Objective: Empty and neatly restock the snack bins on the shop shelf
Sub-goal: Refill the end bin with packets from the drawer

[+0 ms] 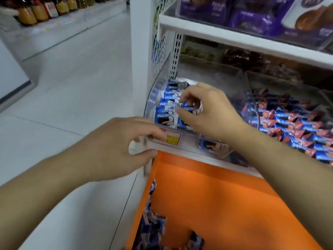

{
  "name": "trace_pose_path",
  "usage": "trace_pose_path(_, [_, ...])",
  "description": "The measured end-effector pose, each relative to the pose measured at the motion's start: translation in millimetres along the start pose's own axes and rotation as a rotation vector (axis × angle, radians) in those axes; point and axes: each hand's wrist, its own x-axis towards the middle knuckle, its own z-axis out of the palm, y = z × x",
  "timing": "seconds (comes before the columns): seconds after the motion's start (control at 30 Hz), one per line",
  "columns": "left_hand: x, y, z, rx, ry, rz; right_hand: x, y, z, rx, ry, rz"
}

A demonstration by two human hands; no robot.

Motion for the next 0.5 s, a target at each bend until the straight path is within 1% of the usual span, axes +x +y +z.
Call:
trace_pose_path(0.03, [-1.4, -1.7, 4.7, -0.037, -0.056, -0.042, -20.0, -13.5, -10.1, 0.102, 0.023, -0.022])
trace_pose_path(0.07, [-3.4, -4.5, 11.9, -0.050, -0.149, -0.096, -42.4, -26.6, -16.2, 0.200, -0.005, -0.049])
trace_pose_path(0.1, [-6.1, -10.1, 21.9, -0.014, -0.249, -0.124, -64.4, -36.1, -15.0, 0.277, -0.079, -0.063])
trace_pose_path(0.17, [-13.5, -22.4, 48.9, 0.102, -0.432, -0.178, -107.3, -40.0, 10.9, 0.355, -0.324, -0.002])
trace_pose_path(0.2, [-18.0, -29.8, 62.5, 0.135, -0.515, -0.221, -125.9, -35.6, 35.4, 0.330, -0.461, 0.061])
trace_pose_path(0.27, [-24.8, -42.8, 82.4, 0.126, -0.677, -0.334, -155.2, -16.3, 92.3, 0.226, -0.714, 0.221])
trace_pose_path(0.33, [-33.0, -55.3, 94.9, 0.125, -0.742, -0.361, -171.2, 6.8, 153.4, 0.191, -0.883, 0.340])
trace_pose_path(0.37, [-36.4, -59.6, 100.2, 0.130, -0.737, -0.350, -173.7, 16.3, 180.7, 0.219, -0.924, 0.390])
trace_pose_path(0.43, [-39.0, -67.4, 109.9, 0.138, -0.733, -0.354, -171.9, 32.6, 229.3, 0.285, -0.931, 0.483])
trace_pose_path(0.5, [-39.9, -71.3, 121.9, 0.116, -0.788, -0.395, -169.3, 43.6, 265.2, 0.331, -0.922, 0.563])
